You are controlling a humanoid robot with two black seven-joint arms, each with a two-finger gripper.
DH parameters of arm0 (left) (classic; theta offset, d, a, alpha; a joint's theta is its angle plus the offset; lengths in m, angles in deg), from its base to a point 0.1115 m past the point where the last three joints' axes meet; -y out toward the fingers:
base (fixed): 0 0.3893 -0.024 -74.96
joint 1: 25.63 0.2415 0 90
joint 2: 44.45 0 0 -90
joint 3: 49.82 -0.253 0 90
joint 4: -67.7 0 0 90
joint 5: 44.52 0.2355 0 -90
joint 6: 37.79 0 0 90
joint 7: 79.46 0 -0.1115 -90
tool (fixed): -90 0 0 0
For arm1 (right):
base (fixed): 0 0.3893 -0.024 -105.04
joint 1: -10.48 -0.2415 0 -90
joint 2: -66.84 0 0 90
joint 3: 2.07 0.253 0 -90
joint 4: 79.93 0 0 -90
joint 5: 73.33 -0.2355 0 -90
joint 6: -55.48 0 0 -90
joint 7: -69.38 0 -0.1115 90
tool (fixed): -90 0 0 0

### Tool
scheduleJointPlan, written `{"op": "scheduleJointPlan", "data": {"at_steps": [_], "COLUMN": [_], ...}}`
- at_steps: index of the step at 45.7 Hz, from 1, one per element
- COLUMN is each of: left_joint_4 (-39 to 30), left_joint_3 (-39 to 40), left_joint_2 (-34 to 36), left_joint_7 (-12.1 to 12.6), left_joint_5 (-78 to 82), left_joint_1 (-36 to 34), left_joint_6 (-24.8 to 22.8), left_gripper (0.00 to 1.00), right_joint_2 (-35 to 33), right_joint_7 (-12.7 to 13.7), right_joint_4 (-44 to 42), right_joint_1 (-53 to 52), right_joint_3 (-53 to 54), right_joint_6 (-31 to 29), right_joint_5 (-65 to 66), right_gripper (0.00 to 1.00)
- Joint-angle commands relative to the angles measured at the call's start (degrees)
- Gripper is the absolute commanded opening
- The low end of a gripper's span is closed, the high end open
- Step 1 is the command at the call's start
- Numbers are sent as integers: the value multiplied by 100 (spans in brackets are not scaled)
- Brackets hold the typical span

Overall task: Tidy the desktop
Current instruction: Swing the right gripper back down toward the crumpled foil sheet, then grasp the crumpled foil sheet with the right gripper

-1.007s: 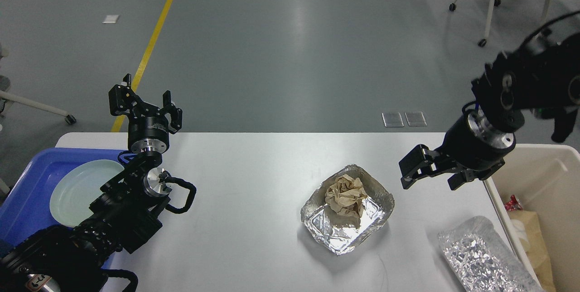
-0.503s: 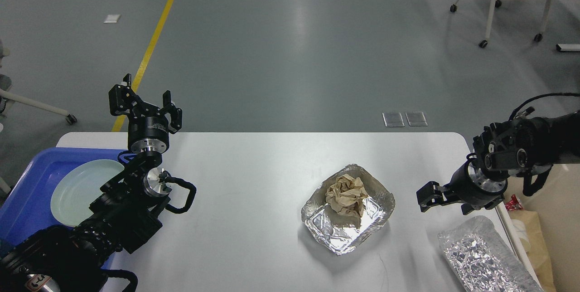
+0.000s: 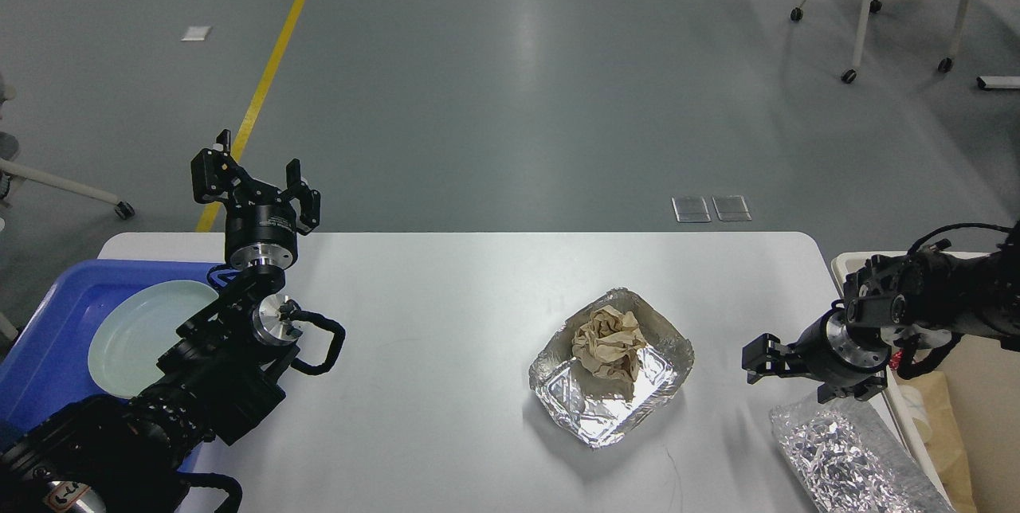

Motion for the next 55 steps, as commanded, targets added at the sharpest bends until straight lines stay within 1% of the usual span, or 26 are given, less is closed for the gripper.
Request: {"op": "scheduleJointPlan", "data": {"at_steps": [1,6,11,16,20,21,24,27,28,32,34,35,51,55], "left_joint_4": [0,0,0,0,0,0,0,0,0,0,0,0,0,0], "left_joint_3": [0,0,0,0,0,0,0,0,0,0,0,0,0,0], "left_joint_2": [0,0,0,0,0,0,0,0,0,0,0,0,0,0], "left_joint_7": [0,0,0,0,0,0,0,0,0,0,0,0,0,0], "left_joint_5": [0,0,0,0,0,0,0,0,0,0,0,0,0,0], "left_joint_1": [0,0,0,0,0,0,0,0,0,0,0,0,0,0], "left_joint_6": [0,0,0,0,0,0,0,0,0,0,0,0,0,0], "left_gripper": [100,100,100,100,100,100,100,100,100,100,100,100,100,100], "right_joint_2": [5,-4,-4,-4,-13,-13,-13,-30,-39,-39,-39,-39,-48,-74], "right_joint_7": [226,235,235,244,235,235,235,235,235,235,243,244,235,235], "right_joint_4": [-112,-244,-296,-489,-578,-578,-578,-578,-578,-578,-578,-578,-560,-516], "right_joint_1": [166,333,499,684,807,816,816,816,816,816,816,816,764,641], "right_joint_3": [111,111,111,111,111,102,102,102,93,32,5,-3,-30,-48], "right_joint_6": [2,2,19,63,90,90,81,72,72,72,72,72,2,-112], "right_joint_5": [-294,-346,-811,-1058,-1067,-1059,-1041,-1032,-1024,-997,-997,-988,-901,-813], "right_gripper": [97,97,96,92,91,89,75,47,39,12,1,0,0,0]}}
